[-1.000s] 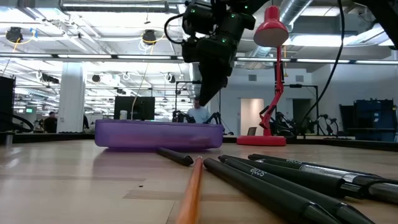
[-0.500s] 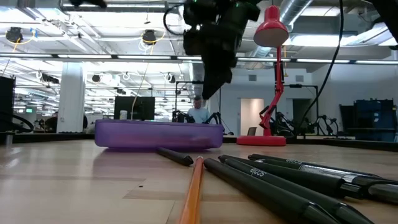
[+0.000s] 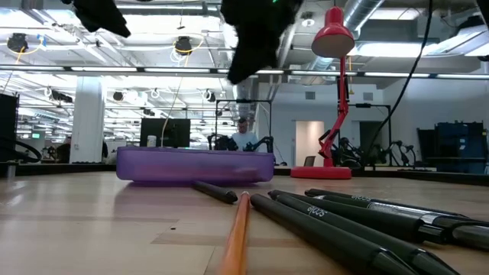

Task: Pick & place school supplies into a supply box
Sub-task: Put the black scissors into the purple supply box

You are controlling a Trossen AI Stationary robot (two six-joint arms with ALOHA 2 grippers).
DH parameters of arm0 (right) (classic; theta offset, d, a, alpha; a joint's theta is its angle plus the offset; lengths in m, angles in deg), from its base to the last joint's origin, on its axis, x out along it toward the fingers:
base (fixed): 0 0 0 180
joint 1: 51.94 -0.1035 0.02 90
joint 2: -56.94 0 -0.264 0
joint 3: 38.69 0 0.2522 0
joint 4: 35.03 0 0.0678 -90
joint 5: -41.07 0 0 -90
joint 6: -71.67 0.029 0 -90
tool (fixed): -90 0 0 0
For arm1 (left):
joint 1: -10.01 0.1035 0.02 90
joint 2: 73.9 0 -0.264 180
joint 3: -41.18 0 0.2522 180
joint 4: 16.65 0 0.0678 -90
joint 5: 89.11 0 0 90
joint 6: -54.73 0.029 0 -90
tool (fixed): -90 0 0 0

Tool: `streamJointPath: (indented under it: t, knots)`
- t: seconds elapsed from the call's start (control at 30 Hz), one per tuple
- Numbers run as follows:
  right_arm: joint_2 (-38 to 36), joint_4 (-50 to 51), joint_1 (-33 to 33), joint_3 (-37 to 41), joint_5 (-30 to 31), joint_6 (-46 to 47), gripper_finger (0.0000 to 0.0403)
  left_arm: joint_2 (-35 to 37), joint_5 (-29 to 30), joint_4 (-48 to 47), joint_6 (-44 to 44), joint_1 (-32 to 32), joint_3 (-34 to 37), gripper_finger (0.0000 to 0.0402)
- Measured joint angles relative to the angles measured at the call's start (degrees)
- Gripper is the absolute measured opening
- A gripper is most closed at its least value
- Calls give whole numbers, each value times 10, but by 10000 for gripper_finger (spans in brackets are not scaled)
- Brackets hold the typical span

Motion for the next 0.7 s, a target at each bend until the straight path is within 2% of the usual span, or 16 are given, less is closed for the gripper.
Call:
streamJointPath:
  t: [0.13, 0.27, 0.4, 0.5, 0.57, 0.7]
  knots:
    - [36, -30, 18, 2, -8, 6, 82, 0, 7, 6, 2, 0, 0, 137]
    - [70, -53, 40, 1, -52, 28, 82, 2, 6, 5, 2, 0, 0, 137]
    - [88, -104, 57, 1, -49, 42, 83, 3, 4, 4, -8, -7, 0, 137]
    - [88, -139, 65, 1, -53, 21, 83, 3, 4, 4, -13, -16, 0, 137]
    - [93, -163, 69, 0, -79, 1, 85, 3, 9, 4, -17, -22, 0, 137]
    - [99, -169, 75, 1, -109, -18, 110, 3, 24, 2, -23, -29, 0, 137]
